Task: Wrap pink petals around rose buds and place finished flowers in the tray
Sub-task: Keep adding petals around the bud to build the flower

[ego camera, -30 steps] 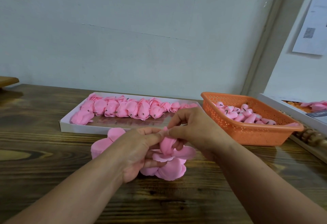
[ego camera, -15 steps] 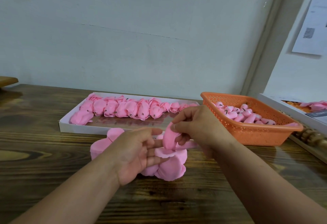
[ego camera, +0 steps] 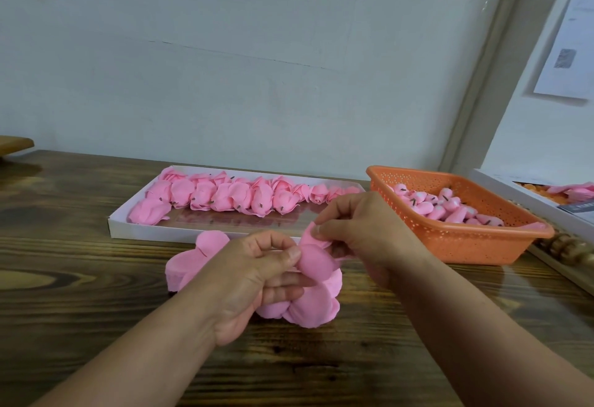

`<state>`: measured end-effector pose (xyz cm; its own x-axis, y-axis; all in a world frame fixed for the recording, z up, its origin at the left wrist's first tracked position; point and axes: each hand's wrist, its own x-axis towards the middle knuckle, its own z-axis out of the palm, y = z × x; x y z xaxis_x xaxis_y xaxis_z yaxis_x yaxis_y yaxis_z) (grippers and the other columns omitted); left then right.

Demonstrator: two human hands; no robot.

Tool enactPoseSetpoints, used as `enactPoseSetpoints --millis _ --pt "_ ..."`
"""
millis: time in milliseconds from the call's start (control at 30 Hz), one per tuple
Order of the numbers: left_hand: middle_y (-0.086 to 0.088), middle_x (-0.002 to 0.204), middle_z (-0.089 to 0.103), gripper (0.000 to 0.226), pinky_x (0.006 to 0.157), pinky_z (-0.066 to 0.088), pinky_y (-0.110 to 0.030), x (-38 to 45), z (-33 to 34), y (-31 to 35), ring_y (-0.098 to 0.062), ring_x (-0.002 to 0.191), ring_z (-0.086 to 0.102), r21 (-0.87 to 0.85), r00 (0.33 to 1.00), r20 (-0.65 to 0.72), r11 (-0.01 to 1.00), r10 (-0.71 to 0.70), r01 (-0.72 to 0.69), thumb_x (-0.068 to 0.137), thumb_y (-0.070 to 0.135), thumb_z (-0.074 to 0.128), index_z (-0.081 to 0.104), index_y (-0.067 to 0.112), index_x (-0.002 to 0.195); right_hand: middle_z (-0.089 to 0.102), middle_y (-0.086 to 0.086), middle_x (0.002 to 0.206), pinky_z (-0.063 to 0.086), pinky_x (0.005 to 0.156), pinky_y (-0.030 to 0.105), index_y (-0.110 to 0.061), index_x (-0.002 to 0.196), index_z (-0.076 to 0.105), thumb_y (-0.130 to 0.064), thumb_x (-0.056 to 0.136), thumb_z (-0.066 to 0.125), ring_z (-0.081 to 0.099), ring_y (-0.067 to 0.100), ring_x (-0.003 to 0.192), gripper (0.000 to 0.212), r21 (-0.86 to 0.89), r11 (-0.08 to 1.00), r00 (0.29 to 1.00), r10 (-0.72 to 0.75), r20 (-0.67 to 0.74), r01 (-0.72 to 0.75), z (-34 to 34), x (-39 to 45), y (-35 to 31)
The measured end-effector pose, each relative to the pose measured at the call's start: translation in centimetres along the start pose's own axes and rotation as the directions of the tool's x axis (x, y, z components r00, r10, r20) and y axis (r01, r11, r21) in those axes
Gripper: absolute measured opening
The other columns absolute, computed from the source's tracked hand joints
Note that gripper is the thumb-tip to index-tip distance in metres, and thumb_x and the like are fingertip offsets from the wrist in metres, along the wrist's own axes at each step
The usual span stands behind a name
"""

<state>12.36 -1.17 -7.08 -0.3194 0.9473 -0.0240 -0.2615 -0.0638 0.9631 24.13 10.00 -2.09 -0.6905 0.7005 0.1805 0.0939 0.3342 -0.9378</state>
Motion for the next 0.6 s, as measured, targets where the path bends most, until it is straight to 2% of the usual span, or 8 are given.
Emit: enactPoseSetpoints --millis 167,400,500,600 --pt "-0.016 0.085 0.074 0.007 0.050 0.055 -0.024 -0.3 0.2 0.2 -0.028 0.076 0.074 0.003 0.999 -0.028 0.999 -0.042 0.042 0.086 0.015 0.060 0.056 0.010 0.083 0.059 -0.005 0.045 0.045 0.043 0.017 -0.012 0.057 0.063 0.013 0.074 0.064 0.054 0.005 0.042 0.031 -0.042 0.999 0.999 -0.021 0.027 0.022 0.2 -0.4 0.2" --pt "-0.012 0.072 0.073 0.016 0.045 0.052 -0.021 -0.3 0.8 -0.2 -0.021 0.061 0.072 0.135 0.991 -0.130 0.991 0.015 0.002 0.098 0.015 0.051 0.054 0.008 0.084 0.059 -0.002 0.046 0.044 0.043 0.018 -0.011 0.061 0.063 0.009 0.075 0.063 0.055 0.008 0.040 0.025 -0.122 0.992 0.997 -0.035 0.068 0.044 0.8 -1.0 0.0" --pt "-0.013 0.072 0.073 0.016 0.046 0.051 -0.021 -0.3 0.8 -0.2 -0.019 0.059 0.071 0.188 0.990 -0.139 0.982 0.033 -0.006 0.098 0.015 0.051 0.056 0.007 0.084 0.057 -0.004 0.053 0.049 0.047 0.024 -0.014 0.077 0.068 0.008 0.077 0.060 0.055 0.008 0.044 0.023 -0.210 0.973 0.993 -0.082 0.088 0.099 0.8 -1.0 -0.1" --pt "-0.014 0.070 0.073 0.015 0.045 0.050 -0.021 -0.2 0.8 -0.4 -0.021 0.058 0.070 0.218 0.989 -0.143 0.976 0.035 -0.003 0.097 0.015 0.052 0.055 0.010 0.084 0.057 -0.007 0.056 0.051 0.050 0.023 -0.019 0.099 0.071 0.010 0.078 0.056 0.057 0.007 0.047 0.039 -0.282 0.947 0.976 -0.099 0.191 0.152 0.7 -1.1 -0.4"
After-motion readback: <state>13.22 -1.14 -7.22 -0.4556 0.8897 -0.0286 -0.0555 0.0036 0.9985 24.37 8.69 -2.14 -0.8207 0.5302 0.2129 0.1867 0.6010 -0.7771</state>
